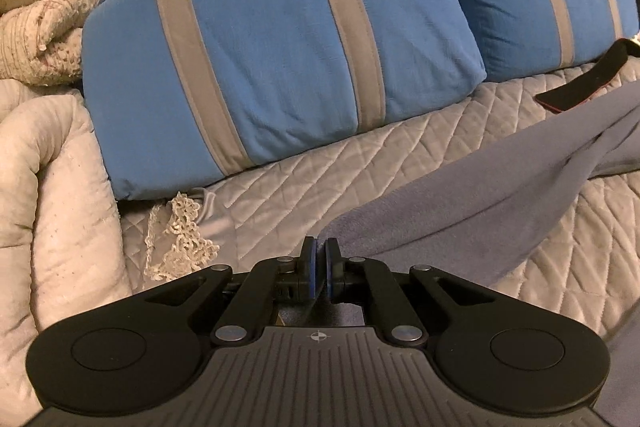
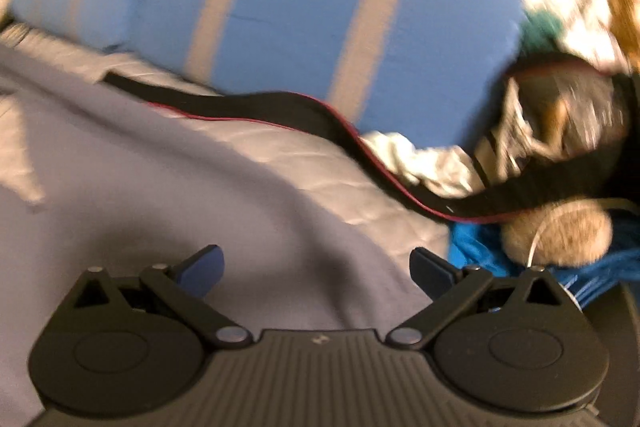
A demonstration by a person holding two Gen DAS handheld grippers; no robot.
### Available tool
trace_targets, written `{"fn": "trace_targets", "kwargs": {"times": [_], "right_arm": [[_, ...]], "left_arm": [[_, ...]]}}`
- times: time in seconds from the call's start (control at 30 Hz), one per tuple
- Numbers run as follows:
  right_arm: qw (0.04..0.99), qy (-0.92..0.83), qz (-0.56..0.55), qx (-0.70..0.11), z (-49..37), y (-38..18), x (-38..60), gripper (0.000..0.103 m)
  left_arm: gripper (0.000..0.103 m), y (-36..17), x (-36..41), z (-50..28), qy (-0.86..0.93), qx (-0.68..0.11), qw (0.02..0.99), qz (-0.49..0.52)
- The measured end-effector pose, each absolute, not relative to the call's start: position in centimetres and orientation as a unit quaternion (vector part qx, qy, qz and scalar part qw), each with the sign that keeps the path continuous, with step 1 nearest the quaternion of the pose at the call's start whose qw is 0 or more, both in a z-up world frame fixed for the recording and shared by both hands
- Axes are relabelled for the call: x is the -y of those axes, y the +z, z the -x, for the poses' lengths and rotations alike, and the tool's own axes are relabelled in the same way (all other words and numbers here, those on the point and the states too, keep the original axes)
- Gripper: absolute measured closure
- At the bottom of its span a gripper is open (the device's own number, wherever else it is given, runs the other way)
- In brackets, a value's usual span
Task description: Fold clothes
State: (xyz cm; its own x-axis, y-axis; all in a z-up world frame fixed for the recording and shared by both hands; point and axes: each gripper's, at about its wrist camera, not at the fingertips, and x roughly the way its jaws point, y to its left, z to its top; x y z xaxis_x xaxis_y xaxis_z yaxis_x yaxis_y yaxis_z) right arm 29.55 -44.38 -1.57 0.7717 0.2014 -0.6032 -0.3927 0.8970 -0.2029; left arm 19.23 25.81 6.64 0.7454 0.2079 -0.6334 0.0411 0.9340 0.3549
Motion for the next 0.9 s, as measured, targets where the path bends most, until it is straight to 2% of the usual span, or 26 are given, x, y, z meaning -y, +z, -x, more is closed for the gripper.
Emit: {"fn": "trace_targets", "kwargs": {"times": [0.13,0.3,0.4,0.5,0.53,0.67,0.73,0.9], "right_arm": [[0.937,0.12,0.124,-0.305,-33.3,-2.5,47.4,0.004],[0.928,0.09,0.154,-0.326,-36.1,-4.7,47.7,0.007],[0.918,0.111,0.169,-0.34,-37.0,-5.9,47.5,0.016],[0.913,0.144,0.153,-0.348,-37.1,-5.8,47.6,0.031],[0.911,0.158,0.148,-0.352,-37.2,-5.8,47.6,0.041],[0.899,0.195,0.145,-0.364,-37.0,-5.8,46.6,0.095],[0.899,0.193,0.158,-0.36,-36.7,-5.9,45.7,0.101],[0.923,0.164,0.144,-0.316,-35.7,-4.4,46.6,0.102]], "left_arm": [[0.099,6.1,-25.9,-19.2,0.047,-0.357,0.916,-0.175],[0.099,5.4,-26.3,-19.4,0.052,-0.361,0.916,-0.17],[0.098,4.9,-26.3,-19.5,0.055,-0.364,0.914,-0.171],[0.098,4.5,-26.4,-19.6,0.057,-0.366,0.913,-0.172],[0.098,4.4,-26.5,-19.7,0.058,-0.365,0.913,-0.171],[0.098,4.2,-26.5,-19.8,0.065,-0.358,0.916,-0.169],[0.099,4.2,-26.4,-19.8,0.069,-0.353,0.917,-0.172],[0.098,5.3,-26.2,-19.2,0.073,-0.331,0.924,-0.175]]}}
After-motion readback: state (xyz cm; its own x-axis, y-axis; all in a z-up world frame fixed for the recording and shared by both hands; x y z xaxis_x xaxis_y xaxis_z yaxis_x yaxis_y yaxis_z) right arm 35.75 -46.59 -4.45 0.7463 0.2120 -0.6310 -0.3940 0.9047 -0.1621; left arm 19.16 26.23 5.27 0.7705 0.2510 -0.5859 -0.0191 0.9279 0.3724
